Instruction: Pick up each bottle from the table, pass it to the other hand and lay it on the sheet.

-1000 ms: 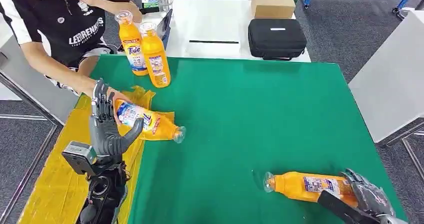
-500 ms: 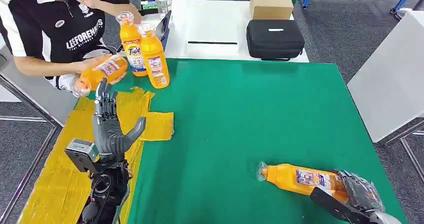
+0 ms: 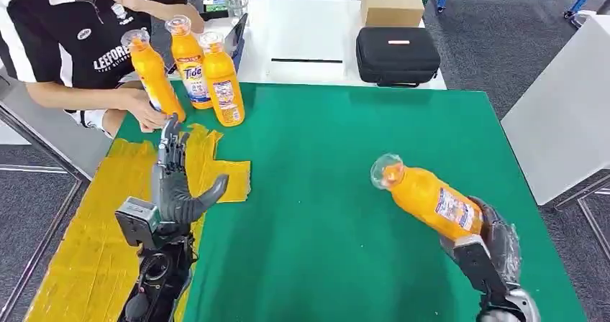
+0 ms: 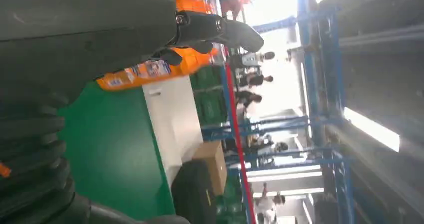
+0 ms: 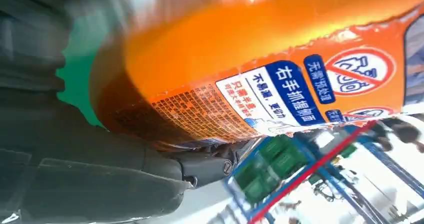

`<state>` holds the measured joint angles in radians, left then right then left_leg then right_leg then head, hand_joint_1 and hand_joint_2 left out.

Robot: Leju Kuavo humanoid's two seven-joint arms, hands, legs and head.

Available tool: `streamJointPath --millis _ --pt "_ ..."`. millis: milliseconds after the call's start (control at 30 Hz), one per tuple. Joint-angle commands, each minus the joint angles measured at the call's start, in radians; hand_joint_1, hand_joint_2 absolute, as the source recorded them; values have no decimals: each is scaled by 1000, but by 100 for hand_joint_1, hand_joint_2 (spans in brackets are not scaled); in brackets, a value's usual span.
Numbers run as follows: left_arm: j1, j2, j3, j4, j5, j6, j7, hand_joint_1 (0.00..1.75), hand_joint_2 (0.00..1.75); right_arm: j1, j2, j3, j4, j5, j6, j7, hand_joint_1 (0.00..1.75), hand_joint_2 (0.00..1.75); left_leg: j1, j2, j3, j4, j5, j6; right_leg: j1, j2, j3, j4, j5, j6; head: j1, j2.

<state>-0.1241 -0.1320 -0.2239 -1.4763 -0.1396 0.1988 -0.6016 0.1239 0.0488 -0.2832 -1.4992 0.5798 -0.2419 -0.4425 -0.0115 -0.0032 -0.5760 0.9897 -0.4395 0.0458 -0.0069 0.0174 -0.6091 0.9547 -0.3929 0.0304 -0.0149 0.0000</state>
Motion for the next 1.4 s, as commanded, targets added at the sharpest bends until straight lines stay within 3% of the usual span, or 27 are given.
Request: streamJointPath --millis 33,100,367,500,633,1133,1400 --pt "-90 44 -125 23 23 -74 56 0 175 -209 60 236 208 -366 24 -7 175 175 1 3 1 0 -1 -2 1 3 1 -1 1 0 0 0" --pt "-103 55 -153 24 41 -110 67 0 175 -250 71 266 261 -489 92 -12 175 175 1 4 3 0 -1 -3 1 3 2 -1 1 -1 0 0" --pt "-111 64 -167 27 61 -132 74 0 175 -272 59 301 293 -550 102 -20 175 175 1 1 4 -1 -1 -3 1 -1 4 -1 -1 -1 0 0" --pt "-172 85 -222 57 126 -286 176 0 175 -418 96 395 455 -642 230 -61 175 175 1 3 2 0 -1 -3 1 2 2 0 0 -1 0 0" --pt "-187 60 -195 118 126 -308 240 0 175 -505 143 503 552 -621 236 -87 175 175 1 7 3 0 -1 -4 1 6 1 0 0 -1 0 0" --pt "-198 45 -169 133 131 -345 271 0 175 -525 145 652 611 -510 196 -74 175 175 2 0 2 0 1 -5 1 -2 2 1 -2 -1 0 0" --pt "-197 45 -168 133 132 -344 272 0 175 -524 146 658 614 -505 192 -74 175 175 1 -1 0 -1 1 -5 0 -2 0 1 -1 -1 0 0"
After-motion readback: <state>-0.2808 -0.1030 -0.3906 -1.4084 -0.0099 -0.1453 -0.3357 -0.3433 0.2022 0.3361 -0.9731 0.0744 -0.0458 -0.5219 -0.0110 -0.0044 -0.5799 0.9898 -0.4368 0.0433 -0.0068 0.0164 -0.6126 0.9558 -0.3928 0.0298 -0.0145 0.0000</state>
